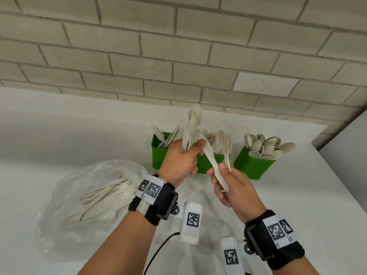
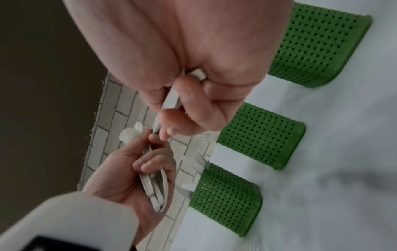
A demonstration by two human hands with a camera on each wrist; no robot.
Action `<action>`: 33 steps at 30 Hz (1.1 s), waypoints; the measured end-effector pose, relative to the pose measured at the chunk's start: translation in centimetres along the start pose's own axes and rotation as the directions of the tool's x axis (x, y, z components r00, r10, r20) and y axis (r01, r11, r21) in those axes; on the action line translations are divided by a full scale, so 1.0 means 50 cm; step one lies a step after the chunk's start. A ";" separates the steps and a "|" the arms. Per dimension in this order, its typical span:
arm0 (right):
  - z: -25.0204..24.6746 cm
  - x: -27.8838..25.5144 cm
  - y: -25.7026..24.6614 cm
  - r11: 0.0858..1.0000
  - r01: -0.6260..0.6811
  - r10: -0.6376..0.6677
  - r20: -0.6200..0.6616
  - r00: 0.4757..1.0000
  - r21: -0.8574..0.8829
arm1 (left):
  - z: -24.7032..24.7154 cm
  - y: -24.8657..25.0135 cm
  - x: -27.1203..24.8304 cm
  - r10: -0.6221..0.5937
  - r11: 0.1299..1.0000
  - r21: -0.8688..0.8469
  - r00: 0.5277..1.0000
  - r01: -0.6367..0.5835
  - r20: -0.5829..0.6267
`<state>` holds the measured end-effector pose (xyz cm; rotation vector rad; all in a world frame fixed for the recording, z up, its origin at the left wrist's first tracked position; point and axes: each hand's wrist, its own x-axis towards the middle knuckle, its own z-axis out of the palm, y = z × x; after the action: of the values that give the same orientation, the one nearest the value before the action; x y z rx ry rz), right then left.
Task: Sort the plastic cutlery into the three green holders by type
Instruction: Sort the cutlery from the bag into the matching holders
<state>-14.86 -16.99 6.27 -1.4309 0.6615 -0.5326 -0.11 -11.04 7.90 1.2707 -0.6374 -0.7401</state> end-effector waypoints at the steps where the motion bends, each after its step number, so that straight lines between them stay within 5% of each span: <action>1: 0.002 0.001 0.001 1.000 -0.002 0.002 -0.001 1.000 0.009 | -0.005 0.001 -0.001 0.000 1.000 0.024 1.000 0.000 -0.007; 5: -0.001 0.008 0.010 0.998 0.022 -0.024 -0.035 0.999 -0.050 | -0.026 0.003 -0.004 0.004 0.998 0.058 0.999 -0.001 -0.050; 12: -0.014 0.026 0.021 0.982 0.115 -0.153 -0.275 0.949 -0.148 | -0.100 0.016 -0.010 -0.021 0.987 -0.158 0.979 -0.012 -0.203; 16: -0.009 0.037 0.012 0.983 0.146 -0.171 -0.274 0.946 -0.108 | -0.163 0.033 -0.020 -0.025 0.965 -0.254 0.945 -0.062 -0.327; 20: 0.020 0.058 -0.011 0.983 0.152 -0.137 -0.137 0.981 0.107 | -0.189 0.036 -0.032 -0.057 0.926 -0.367 0.926 -0.091 -0.373; 28: 0.111 0.167 -0.073 0.908 0.256 -0.333 -0.203 0.921 -0.331 | -0.190 0.018 -0.047 -0.135 0.883 -0.465 0.919 -0.058 -0.372; 33: 0.155 0.212 -0.055 0.775 0.233 -0.328 -0.058 0.943 -0.588 | -0.199 0.018 -0.049 -0.139 0.879 -0.474 0.917 -0.061 -0.374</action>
<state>-1.71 -18.98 8.16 -2.1028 0.7785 -0.7252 6.23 -3.02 6.85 0.9312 -0.0768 -0.5967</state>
